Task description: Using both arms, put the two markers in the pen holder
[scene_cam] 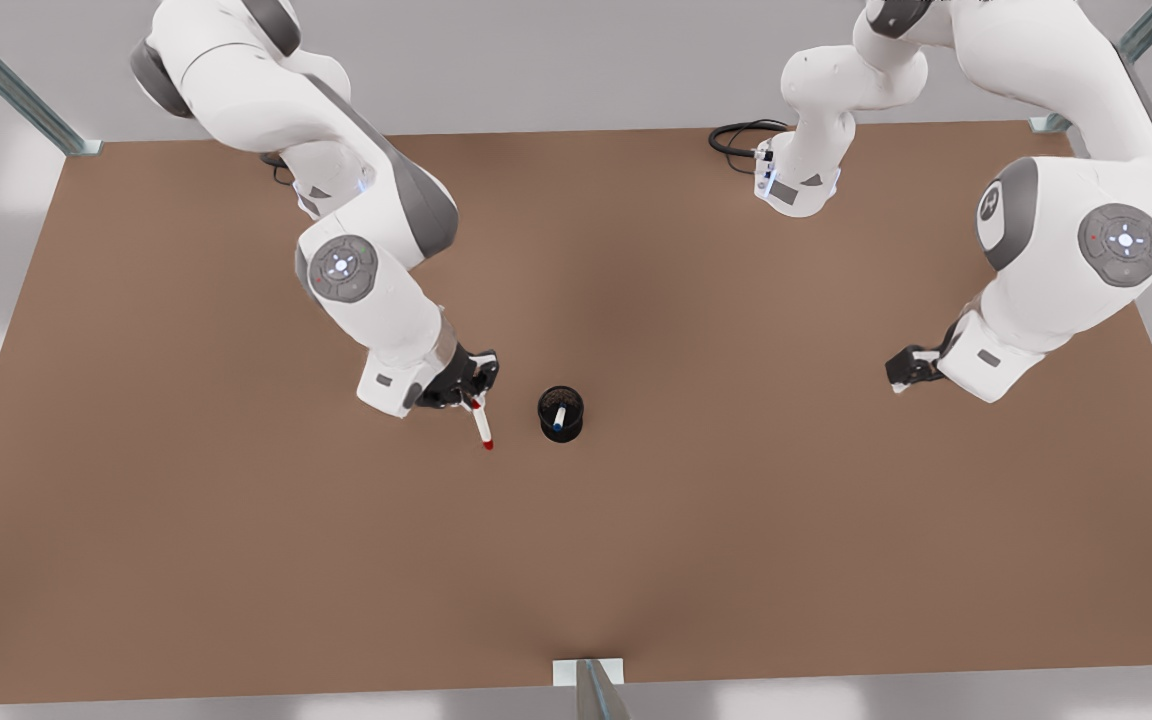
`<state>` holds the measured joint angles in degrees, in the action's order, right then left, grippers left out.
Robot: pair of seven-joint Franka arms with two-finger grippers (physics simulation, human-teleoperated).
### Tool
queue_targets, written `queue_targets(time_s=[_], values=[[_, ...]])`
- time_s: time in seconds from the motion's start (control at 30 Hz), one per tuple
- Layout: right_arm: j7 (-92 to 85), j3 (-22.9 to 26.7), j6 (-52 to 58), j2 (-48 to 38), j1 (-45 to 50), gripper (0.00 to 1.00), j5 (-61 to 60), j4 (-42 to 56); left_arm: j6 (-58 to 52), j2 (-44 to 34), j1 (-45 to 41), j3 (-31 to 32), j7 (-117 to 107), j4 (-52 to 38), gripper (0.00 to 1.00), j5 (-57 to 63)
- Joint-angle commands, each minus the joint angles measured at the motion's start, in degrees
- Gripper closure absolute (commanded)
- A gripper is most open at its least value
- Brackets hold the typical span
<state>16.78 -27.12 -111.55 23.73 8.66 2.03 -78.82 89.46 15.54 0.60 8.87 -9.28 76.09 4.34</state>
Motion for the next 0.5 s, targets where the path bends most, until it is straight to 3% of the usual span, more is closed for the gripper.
queue_targets(time_s=[0.0, 0.2, 0.47], values=[[16.9, -0.1, 0.6, 0.0, 0.8, 0.78, 1.0, 0.7, -8.7, 1.0, 0.0, -0.1, 5.0, 0.0, 0.0, 0.6], [17.5, 0.8, 1.6, 5.6, 8.9, 0.78, 3.5, 6.7, -7.3, 3.4, -0.2, -0.1, 4.8, -0.3, 0.0, 0.8], [17.4, 0.7, 3.7, 8.4, 10.2, 0.78, 4.6, 7.5, -7.3, 5.5, -0.1, -0.1, 4.9, -0.3, 0.0, 0.7]])
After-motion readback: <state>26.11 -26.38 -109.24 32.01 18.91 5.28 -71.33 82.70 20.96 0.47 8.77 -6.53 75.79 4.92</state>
